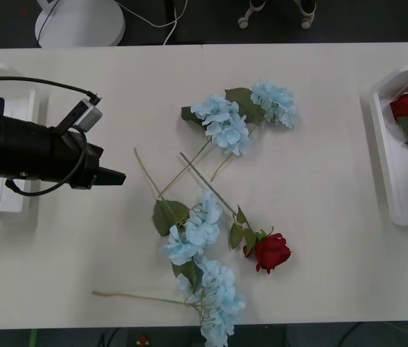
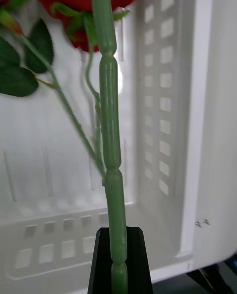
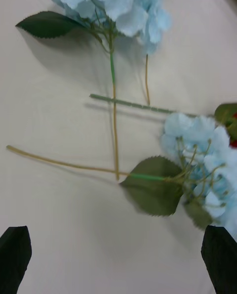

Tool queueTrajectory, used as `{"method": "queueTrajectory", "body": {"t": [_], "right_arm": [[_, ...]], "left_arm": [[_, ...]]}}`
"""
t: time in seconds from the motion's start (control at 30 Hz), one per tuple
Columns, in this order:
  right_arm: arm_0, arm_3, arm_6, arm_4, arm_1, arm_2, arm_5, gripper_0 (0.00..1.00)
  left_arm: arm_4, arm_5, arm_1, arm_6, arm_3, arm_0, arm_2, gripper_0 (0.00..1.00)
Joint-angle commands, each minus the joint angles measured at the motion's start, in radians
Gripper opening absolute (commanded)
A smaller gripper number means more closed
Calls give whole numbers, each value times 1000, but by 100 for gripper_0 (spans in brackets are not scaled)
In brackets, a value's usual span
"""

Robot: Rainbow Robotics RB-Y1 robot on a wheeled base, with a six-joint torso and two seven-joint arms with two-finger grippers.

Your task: Put the red flowers into the right box and the blue flowers into the left box

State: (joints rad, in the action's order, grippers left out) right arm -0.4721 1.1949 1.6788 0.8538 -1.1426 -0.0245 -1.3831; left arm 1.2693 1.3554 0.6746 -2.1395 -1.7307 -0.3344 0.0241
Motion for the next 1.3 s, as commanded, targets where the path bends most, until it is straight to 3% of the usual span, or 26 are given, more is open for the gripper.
{"method": "queueTrajectory", "body": {"t": [0.03, 0.2, 0.47, 0.57, 0.6, 0.7, 1.03, 1.17, 1.3], "right_arm": [[-14, -61, 18, -117, 75, 3, -5, 0], [-13, -121, 15, -179, 132, 12, 2, 0], [-14, -152, 2, -174, 139, 81, 16, 0], [-16, -152, -10, -151, 139, 61, 16, 53], [-17, -152, -13, -147, 139, 54, 16, 62], [-25, -152, -19, -137, 138, 34, 13, 75], [-112, -90, -77, 41, 135, -91, -120, 92], [-135, 34, -226, 156, 135, -45, -116, 95], [-145, 181, -498, 252, 135, 75, -28, 98]], "left_arm": [[-110, 96, 11, -306, 57, -123, -23, 100], [-255, 183, -41, -556, 131, -206, -26, 100], [-410, 219, -115, -566, 137, -230, -21, 100], [-453, 222, -152, -566, 137, -230, -1, 100], [-473, 223, -168, -566, 137, -229, 8, 100], [-510, 215, -196, -566, 137, -229, 47, 100], [-504, 96, -170, -566, 94, -224, 287, 100], [-488, 54, -145, -566, 71, -218, 359, 100], [-511, 22, -138, -566, 48, -219, 425, 100]]}}
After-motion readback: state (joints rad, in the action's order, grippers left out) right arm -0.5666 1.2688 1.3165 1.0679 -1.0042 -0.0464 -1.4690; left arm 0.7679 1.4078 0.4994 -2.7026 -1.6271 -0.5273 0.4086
